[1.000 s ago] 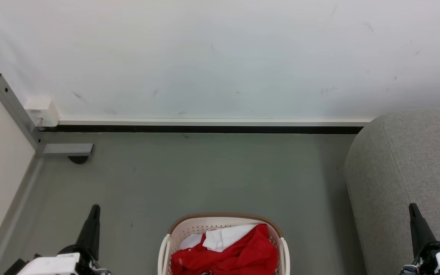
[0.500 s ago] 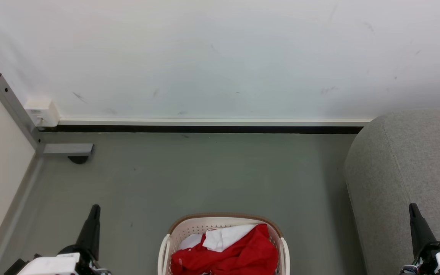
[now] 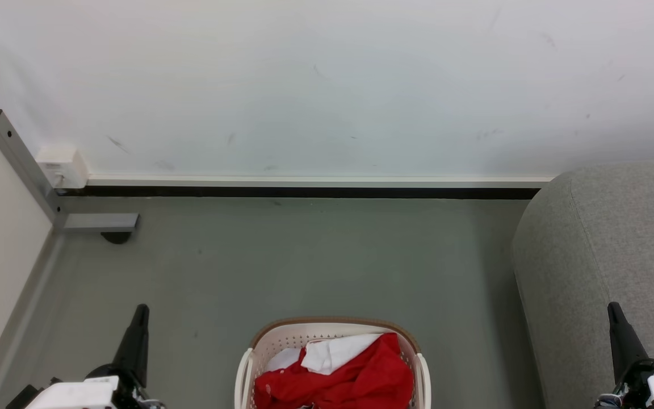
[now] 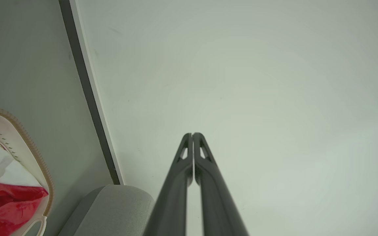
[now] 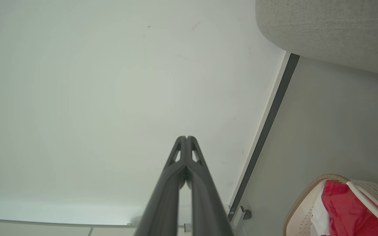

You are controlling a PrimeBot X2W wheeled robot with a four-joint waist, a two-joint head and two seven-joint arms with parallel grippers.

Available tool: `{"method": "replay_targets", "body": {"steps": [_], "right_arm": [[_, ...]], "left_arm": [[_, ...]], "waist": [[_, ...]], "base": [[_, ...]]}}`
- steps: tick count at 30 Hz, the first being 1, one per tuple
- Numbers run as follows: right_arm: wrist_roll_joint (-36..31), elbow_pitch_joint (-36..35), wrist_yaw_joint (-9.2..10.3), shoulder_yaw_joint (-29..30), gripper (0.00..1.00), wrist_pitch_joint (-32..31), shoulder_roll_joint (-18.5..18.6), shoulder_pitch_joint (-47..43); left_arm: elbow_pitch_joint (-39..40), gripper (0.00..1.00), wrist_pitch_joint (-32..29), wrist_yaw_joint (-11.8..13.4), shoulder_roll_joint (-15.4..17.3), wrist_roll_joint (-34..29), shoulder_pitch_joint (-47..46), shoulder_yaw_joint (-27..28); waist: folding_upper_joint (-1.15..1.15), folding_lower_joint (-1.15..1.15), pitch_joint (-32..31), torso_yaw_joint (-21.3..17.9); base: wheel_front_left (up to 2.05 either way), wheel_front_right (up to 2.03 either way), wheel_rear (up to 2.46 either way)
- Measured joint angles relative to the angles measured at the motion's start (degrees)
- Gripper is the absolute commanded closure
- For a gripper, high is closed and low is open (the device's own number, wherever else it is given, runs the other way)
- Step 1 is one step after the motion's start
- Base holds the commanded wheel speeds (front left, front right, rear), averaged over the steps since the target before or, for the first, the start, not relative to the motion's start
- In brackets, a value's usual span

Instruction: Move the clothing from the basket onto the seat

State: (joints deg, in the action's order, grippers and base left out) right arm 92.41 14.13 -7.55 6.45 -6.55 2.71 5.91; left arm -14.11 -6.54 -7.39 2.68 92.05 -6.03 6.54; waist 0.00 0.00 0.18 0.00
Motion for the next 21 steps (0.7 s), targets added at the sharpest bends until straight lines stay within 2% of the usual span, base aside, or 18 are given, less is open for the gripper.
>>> {"method": "replay_targets", "body": {"steps": [6,7,9,10,11,16,21], "right_arm": [[0.0,0.0,0.00,0.0,1.00,0.0,0.0,0.0],[0.0,0.2,0.00,0.0,0.00,0.0,0.0,-0.1],[0.0,1.1,0.00,-0.1,0.00,0.1,-0.5,-0.8],[0.0,1.5,0.00,-0.2,1.00,0.1,-0.7,-1.3],[0.0,2.0,0.00,-0.3,0.00,0.1,-0.9,-1.8],[-0.8,2.3,0.00,-0.8,0.00,1.3,-1.0,-2.5],[-4.9,2.0,0.00,-1.0,0.00,2.7,-0.9,-2.5]], "left_arm": [[0.0,1.00,0.0,0.0,0.0,0.0,0.0,0.0],[-0.2,0.00,0.0,0.0,0.0,0.0,0.1,0.0],[-1.1,0.00,0.1,0.1,-0.3,-0.1,0.9,-0.1],[-1.6,1.00,0.1,0.2,-0.5,-0.1,1.4,-0.1],[-2.1,0.00,0.1,0.2,-0.6,-0.1,1.8,-0.2],[-2.3,0.00,1.4,0.3,-0.6,-0.6,2.4,-1.3],[-2.1,0.00,2.7,0.4,-0.6,-2.3,2.4,-2.0]], "waist": [[0.00,0.00,0.0,0.0],[0.00,0.00,0.0,0.0],[0.00,0.00,0.0,0.0],[0.00,0.00,0.0,0.0],[0.00,0.00,0.0,0.0],[0.00,0.00,0.0,0.0],[0.00,0.00,0.0,0.1]], "base": [[0.00,0.00,0.00],[0.00,0.00,0.00],[0.00,0.00,0.00],[0.00,0.00,0.00],[0.00,0.00,0.00],[0.00,0.00,0.00],[0.00,0.00,0.00]]}}
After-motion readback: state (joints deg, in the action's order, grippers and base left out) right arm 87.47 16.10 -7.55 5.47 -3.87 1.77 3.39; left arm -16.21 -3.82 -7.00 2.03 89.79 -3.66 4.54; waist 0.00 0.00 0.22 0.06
